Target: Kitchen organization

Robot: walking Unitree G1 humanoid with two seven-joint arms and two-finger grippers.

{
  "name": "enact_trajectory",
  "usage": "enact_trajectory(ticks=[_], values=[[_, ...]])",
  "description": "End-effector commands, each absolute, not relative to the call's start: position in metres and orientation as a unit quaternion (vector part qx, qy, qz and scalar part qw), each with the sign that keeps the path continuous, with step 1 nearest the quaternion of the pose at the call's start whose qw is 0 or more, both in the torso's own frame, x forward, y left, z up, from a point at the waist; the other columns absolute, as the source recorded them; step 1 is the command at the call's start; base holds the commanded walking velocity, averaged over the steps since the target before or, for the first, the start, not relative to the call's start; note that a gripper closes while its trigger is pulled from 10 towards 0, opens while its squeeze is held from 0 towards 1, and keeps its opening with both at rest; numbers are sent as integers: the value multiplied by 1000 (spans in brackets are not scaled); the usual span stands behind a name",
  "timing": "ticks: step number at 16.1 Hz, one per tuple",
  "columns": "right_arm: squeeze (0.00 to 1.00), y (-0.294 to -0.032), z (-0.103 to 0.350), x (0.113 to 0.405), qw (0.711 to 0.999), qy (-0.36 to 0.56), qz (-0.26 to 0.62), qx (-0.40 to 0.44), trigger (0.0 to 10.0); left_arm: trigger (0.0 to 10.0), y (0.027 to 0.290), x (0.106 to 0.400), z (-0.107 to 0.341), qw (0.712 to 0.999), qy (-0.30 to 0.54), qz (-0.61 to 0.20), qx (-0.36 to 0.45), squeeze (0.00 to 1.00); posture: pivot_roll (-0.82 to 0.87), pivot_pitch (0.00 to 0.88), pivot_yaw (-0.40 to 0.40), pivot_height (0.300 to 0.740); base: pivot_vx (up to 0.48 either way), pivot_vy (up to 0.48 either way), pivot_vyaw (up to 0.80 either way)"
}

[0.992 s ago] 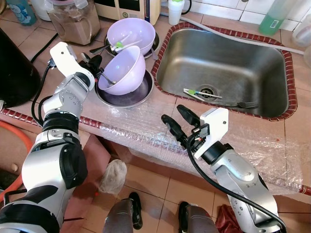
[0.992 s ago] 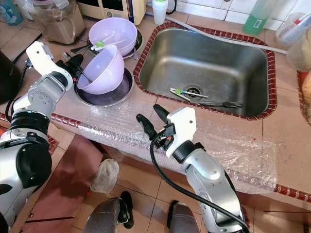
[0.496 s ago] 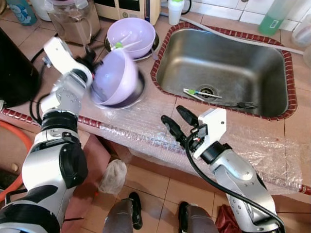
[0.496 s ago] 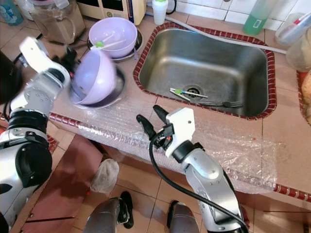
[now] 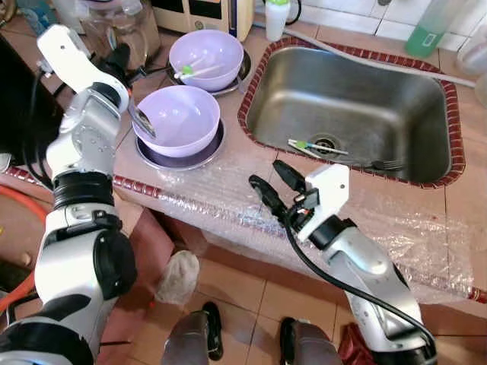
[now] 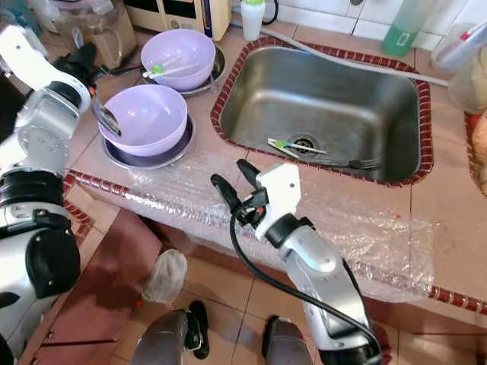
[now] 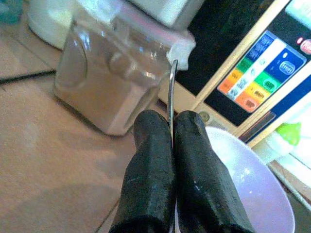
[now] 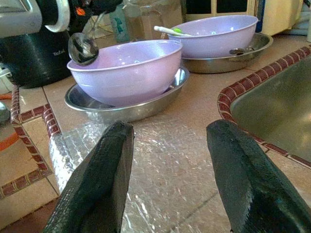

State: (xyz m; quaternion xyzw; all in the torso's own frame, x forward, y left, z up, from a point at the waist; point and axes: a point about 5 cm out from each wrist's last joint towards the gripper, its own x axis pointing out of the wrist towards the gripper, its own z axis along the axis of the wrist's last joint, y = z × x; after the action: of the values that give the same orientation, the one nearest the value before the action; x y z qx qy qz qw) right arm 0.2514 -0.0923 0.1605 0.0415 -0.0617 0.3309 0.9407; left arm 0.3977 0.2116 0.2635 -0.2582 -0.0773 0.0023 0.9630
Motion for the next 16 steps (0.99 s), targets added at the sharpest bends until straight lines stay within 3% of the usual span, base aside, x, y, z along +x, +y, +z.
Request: enact_trajectory(ticks=[1,6,12,14,16], values=[[0,-90,160,252,939,-66,335,40,10000,0,213,395,268,964,-83,3,-252,0,-43,162,53,740,0,0,0],[0,-88,162,264,940,-84,329,40,10000,0,207,387,294,950,-157,-29,-268,0,-17,102,60,740,0,0,0],[0,-97,174,285,948,-124,291,35,10000,0,142,364,319,929,-228,-214,-198,0,-2,28,60,740,0,0,0],[0,-102,180,291,949,-137,281,43,10000,0,110,348,318,907,-240,-308,-157,0,-3,9,65,740,0,0,0],[0,-105,186,294,948,-145,280,54,10000,0,95,342,314,896,-244,-340,-147,0,-6,7,67,740,0,0,0]])
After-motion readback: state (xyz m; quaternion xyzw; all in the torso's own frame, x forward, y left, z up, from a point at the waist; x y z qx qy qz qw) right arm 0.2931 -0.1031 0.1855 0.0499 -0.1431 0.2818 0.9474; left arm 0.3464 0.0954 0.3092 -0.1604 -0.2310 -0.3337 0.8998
